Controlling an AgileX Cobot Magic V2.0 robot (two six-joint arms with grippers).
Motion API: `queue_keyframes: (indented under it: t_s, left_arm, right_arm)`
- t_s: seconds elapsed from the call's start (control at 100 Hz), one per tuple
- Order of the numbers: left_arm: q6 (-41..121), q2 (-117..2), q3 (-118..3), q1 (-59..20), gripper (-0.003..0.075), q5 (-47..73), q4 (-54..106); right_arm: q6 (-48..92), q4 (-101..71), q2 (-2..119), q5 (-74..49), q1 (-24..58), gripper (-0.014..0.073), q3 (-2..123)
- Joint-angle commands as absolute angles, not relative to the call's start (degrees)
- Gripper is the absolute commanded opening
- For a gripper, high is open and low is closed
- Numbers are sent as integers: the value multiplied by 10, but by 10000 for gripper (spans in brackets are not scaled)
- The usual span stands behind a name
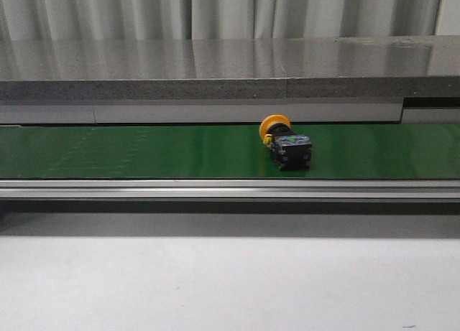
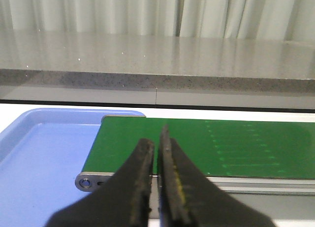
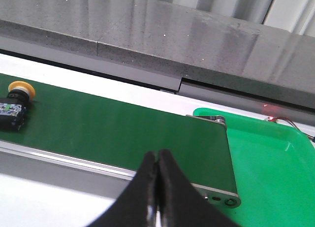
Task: Move button from right to left
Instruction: 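Let the belt carry the button toward the left arm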
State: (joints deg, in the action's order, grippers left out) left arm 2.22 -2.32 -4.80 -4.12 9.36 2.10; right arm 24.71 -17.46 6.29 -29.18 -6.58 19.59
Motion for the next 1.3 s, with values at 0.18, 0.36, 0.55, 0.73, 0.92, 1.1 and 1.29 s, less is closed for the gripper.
queue_keyframes:
  t_s: [0.18,0.36,0.55,0.73,0.92,1.1,1.29]
  left_arm:
    - [16,-194,-246,-45,5,238,53]
    - [16,-330,-371,-45,5,376,53]
    - [16,-432,-439,-45,5,397,53]
    - [17,-494,-452,-45,5,396,53]
    - [38,-520,-452,-45,89,390,53]
    - [38,-521,-452,-45,511,384,51]
    - [38,-523,-452,-45,706,365,67]
  right_arm:
    - [252,-183,69,-253,-65,-60,210]
    - [252,-183,69,-253,-65,-60,210]
    - [252,-183,69,-253,-65,-60,210]
    - [252,-183,69,-253,-65,-60,210]
    - [252,-183,69,-253,-65,-60,210]
    - [252,-183,69,-253,-65,-60,210]
    - [252,-183,69,-253,-65,-60,210]
